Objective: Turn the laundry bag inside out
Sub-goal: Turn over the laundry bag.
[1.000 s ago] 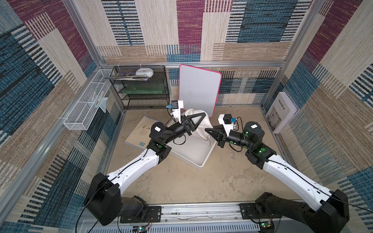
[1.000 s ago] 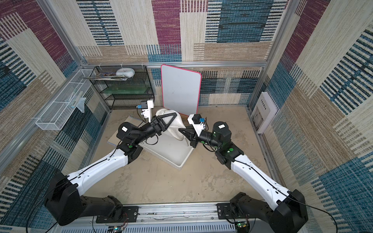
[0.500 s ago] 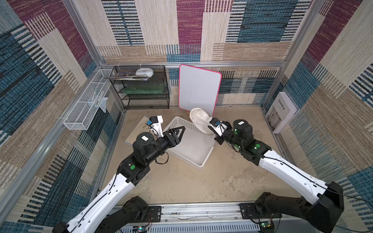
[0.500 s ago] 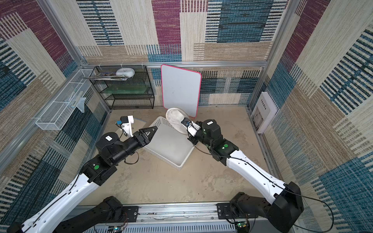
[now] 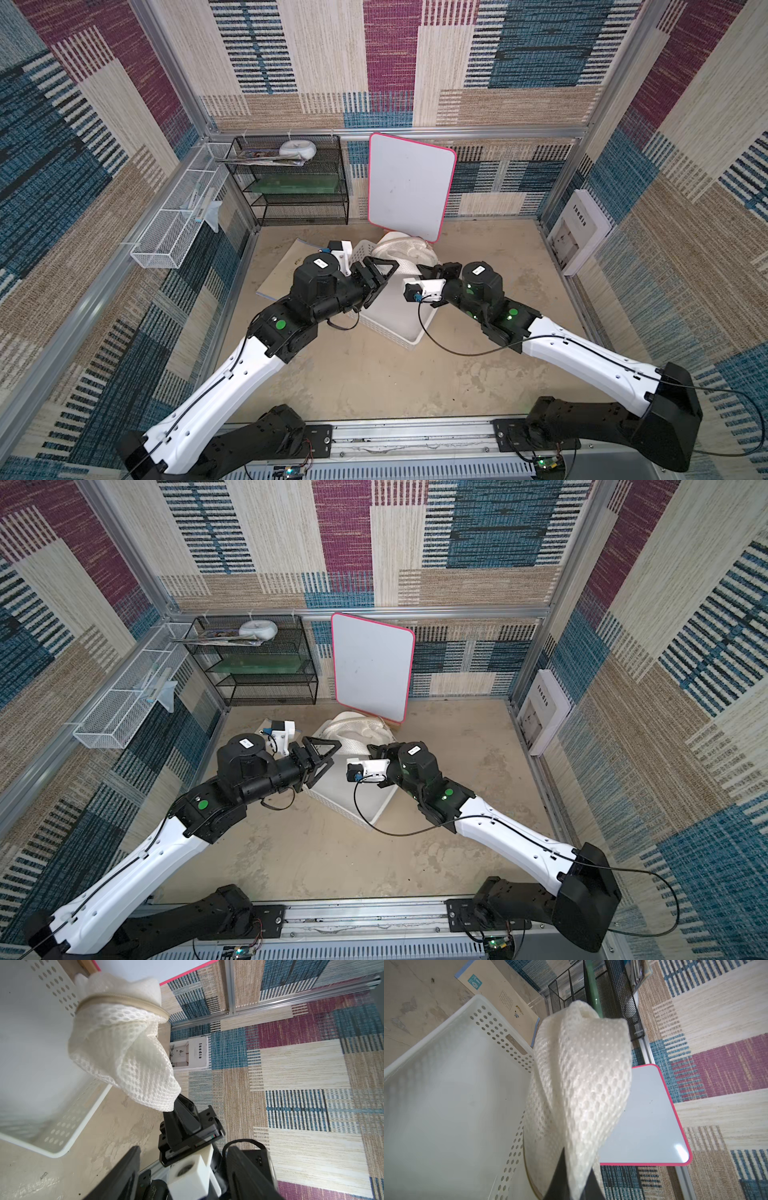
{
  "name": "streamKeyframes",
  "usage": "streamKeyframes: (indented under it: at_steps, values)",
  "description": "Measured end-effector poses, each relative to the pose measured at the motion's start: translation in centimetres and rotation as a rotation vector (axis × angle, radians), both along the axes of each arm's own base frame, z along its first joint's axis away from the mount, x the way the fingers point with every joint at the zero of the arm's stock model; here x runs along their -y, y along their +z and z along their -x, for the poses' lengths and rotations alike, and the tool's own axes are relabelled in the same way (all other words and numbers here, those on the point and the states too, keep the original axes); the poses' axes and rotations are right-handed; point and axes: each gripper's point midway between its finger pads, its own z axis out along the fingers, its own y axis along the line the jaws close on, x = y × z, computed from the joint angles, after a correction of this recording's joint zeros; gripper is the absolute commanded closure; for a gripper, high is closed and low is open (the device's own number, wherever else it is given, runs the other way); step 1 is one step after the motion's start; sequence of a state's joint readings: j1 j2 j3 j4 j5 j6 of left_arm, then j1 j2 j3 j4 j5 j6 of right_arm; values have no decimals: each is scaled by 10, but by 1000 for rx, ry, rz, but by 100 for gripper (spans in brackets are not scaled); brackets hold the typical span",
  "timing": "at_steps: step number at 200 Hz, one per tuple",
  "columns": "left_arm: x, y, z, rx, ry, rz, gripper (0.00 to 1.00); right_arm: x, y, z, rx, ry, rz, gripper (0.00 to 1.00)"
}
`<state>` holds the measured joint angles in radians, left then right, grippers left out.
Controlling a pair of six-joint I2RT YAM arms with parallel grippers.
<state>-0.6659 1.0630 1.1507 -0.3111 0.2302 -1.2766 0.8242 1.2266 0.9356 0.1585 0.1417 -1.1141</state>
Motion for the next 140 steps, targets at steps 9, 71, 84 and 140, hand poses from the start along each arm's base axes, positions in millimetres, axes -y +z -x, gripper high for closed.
streamKeyframes:
  at_steps: [9,71,84,140]
  values:
    - [4,-4,-1,-15,-7,-11,22,-3,0,3,19,15,18,100]
    - [-7,-21,-12,-47,92,-64,22,-8,13,14,87,46,31,100]
    - [-10,-33,-18,-72,129,-84,23,-10,15,18,99,58,35,100]
    - [4,-36,-41,-62,147,-88,31,-17,10,31,129,91,75,100]
